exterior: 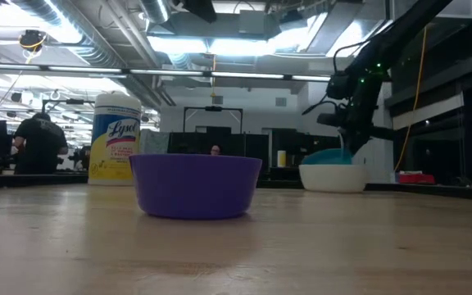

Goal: Nest bowls inside each other
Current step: Stack the light blue bowl on the red bowl

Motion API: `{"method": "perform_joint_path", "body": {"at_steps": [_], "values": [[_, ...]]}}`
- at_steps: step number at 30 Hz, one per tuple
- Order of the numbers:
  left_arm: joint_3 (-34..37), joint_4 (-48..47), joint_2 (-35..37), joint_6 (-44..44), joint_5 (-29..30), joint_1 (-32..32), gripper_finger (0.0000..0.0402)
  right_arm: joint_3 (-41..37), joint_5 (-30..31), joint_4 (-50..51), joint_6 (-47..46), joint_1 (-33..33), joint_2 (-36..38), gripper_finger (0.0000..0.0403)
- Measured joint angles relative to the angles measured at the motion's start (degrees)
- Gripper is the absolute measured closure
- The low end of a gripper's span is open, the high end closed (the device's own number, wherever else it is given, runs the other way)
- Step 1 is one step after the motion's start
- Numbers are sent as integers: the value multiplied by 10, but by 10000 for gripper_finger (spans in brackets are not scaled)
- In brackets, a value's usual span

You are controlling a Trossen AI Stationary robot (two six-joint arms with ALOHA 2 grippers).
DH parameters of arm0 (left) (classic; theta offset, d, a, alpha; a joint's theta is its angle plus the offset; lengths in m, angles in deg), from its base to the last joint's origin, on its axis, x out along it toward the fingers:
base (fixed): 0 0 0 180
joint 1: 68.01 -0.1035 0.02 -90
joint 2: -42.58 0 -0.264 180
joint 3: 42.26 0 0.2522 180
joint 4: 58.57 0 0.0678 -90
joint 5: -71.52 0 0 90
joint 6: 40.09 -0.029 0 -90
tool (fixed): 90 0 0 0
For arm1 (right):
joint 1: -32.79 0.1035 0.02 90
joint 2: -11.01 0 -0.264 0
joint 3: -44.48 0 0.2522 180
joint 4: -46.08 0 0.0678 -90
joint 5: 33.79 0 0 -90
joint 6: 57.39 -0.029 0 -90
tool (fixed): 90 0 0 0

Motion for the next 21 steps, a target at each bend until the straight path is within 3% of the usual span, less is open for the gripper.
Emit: {"method": "perform_joint_path", "body": {"at_steps": [5,13,17,21], "values": [[0,-19,0,0,1,0,258,0,63,21,-8,-2,6,402],[0,-20,0,0,1,0,259,0,-22,-33,16,-1,70,395],[0,-19,0,-1,0,0,258,1,-32,-39,25,-1,113,356],[0,-15,0,-1,-8,0,256,1,-29,18,41,-2,118,308]]}}
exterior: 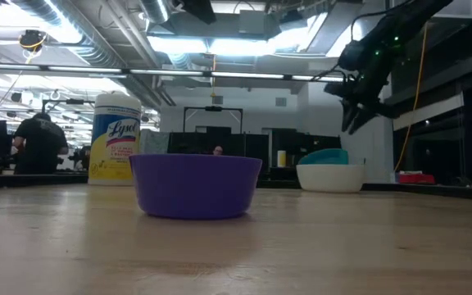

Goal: Nest bowls inside each other
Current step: Stack the light blue bowl on the red bowl

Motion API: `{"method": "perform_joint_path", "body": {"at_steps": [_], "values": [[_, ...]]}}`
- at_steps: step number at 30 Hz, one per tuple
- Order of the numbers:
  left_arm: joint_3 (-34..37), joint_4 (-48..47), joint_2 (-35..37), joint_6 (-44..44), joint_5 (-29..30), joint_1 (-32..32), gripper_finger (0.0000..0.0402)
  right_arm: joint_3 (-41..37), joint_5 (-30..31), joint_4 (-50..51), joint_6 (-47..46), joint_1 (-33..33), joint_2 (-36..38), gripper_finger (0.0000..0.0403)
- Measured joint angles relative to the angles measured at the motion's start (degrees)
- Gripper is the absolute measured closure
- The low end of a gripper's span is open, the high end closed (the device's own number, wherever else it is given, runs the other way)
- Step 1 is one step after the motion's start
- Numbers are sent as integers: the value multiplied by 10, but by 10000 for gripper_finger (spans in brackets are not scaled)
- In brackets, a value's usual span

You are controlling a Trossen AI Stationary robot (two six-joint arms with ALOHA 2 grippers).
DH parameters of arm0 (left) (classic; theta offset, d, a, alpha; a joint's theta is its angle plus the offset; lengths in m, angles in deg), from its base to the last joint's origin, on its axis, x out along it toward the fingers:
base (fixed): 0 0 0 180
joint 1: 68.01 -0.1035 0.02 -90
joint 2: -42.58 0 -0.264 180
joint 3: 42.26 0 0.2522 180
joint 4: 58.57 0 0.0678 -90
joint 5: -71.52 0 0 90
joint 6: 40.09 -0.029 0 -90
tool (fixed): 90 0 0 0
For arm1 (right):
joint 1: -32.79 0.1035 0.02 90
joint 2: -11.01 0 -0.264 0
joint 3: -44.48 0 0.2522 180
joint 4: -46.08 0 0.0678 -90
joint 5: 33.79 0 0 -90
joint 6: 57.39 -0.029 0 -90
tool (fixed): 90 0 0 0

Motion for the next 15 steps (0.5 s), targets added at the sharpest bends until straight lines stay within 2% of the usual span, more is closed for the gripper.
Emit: {"method": "perform_joint_path", "body": {"at_steps": [7,15], "values": [[0,8,0,5,-12,2,258,0,-5,9,3,13,-14,242],[0,8,0,10,-14,2,258,0,-14,9,6,23,-15,230]]}}
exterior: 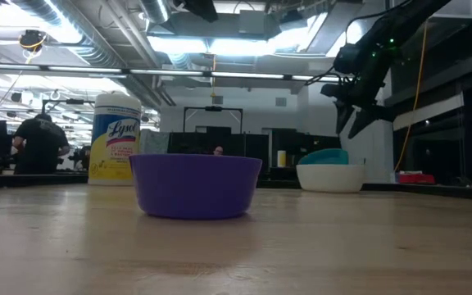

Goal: Nest bowls inside each other
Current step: Stack the light blue bowl on the red bowl

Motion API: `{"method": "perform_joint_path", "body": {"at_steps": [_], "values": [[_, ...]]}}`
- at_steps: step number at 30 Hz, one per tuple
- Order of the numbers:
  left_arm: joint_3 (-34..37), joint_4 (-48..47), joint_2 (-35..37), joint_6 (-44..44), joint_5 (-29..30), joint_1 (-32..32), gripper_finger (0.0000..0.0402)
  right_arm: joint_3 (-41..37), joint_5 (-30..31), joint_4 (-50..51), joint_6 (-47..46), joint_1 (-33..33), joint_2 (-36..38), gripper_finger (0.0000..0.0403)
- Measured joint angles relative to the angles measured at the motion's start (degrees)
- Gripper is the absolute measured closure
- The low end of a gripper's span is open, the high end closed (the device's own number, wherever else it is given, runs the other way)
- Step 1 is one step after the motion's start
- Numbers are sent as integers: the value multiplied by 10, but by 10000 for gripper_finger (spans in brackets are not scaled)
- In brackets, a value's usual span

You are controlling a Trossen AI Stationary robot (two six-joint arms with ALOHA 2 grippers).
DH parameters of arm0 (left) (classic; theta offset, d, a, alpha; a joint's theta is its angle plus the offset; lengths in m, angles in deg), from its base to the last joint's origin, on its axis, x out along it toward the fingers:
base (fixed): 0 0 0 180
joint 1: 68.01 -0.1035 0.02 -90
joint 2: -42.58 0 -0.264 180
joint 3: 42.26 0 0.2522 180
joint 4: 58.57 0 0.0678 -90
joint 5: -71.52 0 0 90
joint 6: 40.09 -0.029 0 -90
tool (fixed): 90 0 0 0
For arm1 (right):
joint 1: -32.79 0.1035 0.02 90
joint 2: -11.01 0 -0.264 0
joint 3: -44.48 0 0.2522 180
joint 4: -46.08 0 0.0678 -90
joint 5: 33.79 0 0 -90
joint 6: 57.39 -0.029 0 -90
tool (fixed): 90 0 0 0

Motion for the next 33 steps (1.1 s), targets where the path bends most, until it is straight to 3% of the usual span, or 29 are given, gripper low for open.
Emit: {"method": "perform_joint_path", "body": {"at_steps": [10,17,20,24,29,33], "values": [[0,-1,0,0,0,0,260,0,-18,-3,2,18,-52,272],[0,-2,0,0,0,0,260,0,9,-18,-23,26,-82,281],[0,-2,0,0,0,0,260,0,20,-17,-27,26,-88,309],[0,-2,0,0,-1,0,260,0,20,-20,-22,26,-88,389],[0,-2,0,0,-9,0,261,0,15,-22,-21,26,-88,399],[0,-2,0,0,-9,0,261,0,-27,-22,-28,21,-88,400]]}}
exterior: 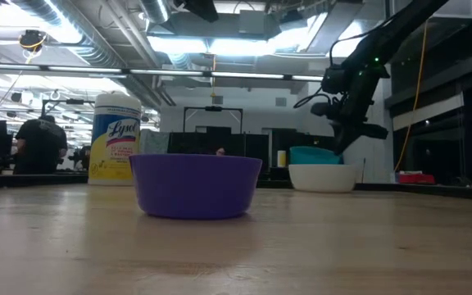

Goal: Nest bowls inside each other
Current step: Stack the light blue bowl on the red bowl

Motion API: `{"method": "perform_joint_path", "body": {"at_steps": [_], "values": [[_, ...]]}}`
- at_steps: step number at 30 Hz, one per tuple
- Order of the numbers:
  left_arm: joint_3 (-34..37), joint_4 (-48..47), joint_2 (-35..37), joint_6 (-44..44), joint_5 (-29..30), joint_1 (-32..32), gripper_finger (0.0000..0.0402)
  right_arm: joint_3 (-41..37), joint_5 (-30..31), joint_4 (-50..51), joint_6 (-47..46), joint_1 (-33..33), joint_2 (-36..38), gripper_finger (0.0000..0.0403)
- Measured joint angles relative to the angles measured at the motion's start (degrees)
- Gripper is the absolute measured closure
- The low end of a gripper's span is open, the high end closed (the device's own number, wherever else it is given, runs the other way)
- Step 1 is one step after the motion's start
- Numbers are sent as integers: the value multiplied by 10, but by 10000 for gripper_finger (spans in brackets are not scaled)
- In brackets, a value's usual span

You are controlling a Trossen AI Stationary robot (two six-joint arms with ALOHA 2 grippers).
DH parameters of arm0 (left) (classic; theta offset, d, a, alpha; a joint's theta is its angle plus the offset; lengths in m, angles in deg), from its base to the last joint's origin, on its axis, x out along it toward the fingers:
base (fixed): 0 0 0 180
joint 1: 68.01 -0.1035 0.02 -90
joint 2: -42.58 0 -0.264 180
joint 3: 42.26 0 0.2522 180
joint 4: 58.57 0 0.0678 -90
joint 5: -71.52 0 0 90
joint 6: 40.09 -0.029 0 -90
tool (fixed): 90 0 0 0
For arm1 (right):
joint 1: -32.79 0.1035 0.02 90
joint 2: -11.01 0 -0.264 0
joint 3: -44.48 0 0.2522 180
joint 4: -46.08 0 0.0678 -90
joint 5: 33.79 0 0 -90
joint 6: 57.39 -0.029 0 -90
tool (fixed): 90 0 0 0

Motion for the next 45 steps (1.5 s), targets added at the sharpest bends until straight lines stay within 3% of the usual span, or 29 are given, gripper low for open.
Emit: {"method": "perform_joint_path", "body": {"at_steps": [5,11,17,27,34,36,41,45], "values": [[0,-2,0,0,0,0,261,0,-22,21,-8,0,0,401],[0,-2,0,0,0,0,261,0,3,83,11,-1,0,402],[0,-2,0,0,0,0,261,0,5,82,26,-6,0,396],[0,-2,0,0,0,0,261,10,-30,83,45,-6,20,281],[0,-2,0,-13,0,-3,261,100,-63,68,35,4,63,210],[-1,-2,-1,-13,-3,-8,261,128,-48,67,35,17,68,198],[-1,-6,-4,-8,-13,-14,261,139,4,117,35,33,62,204],[-1,-22,-4,-6,-16,-13,261,90,39,174,36,45,59,264]]}}
